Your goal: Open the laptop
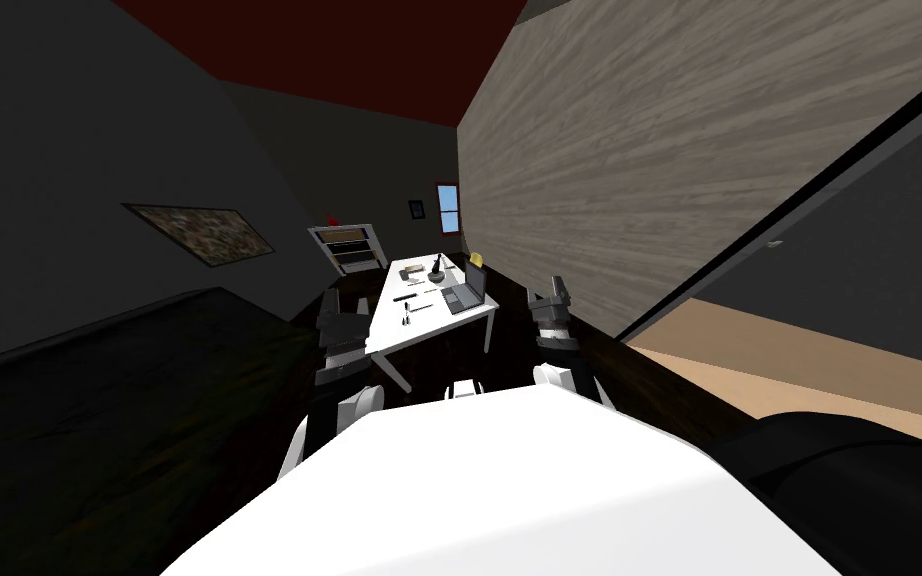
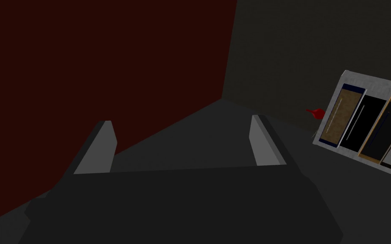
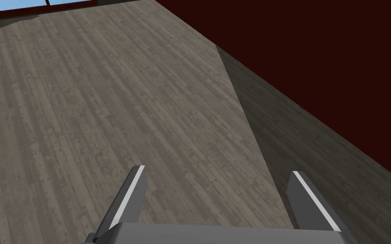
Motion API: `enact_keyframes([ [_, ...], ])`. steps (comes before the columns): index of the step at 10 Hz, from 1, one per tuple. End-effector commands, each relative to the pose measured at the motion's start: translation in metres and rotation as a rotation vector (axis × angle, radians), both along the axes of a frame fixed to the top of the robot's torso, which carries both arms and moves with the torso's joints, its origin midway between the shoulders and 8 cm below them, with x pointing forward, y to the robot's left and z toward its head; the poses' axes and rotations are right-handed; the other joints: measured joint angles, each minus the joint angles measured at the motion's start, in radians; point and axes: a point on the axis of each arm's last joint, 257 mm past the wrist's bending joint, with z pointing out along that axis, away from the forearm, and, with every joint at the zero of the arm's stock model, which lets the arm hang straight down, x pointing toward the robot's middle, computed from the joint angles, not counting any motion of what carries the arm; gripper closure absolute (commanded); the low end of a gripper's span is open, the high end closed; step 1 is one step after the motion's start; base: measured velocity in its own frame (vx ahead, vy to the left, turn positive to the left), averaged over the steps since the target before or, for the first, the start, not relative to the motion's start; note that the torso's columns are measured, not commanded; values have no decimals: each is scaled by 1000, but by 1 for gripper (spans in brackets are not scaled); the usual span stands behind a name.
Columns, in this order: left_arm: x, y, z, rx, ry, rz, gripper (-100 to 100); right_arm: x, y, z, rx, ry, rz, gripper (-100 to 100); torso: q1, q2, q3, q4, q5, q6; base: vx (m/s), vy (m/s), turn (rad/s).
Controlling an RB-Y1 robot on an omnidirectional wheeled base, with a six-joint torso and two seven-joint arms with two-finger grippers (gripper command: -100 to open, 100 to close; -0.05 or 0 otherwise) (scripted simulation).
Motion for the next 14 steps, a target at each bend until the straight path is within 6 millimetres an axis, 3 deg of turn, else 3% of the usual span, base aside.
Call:
enact_keyframes([
  [1,0,0,0,0,0,0,0,6,6,-2,21,18,76,-100,0,2,-5,3,0,0,34,-23,37],
  [14,0,0,0,0,0,0,0,28,20,-13,350,84,368,-100,1,4,-5,4,0,0,33,-26,29],
])
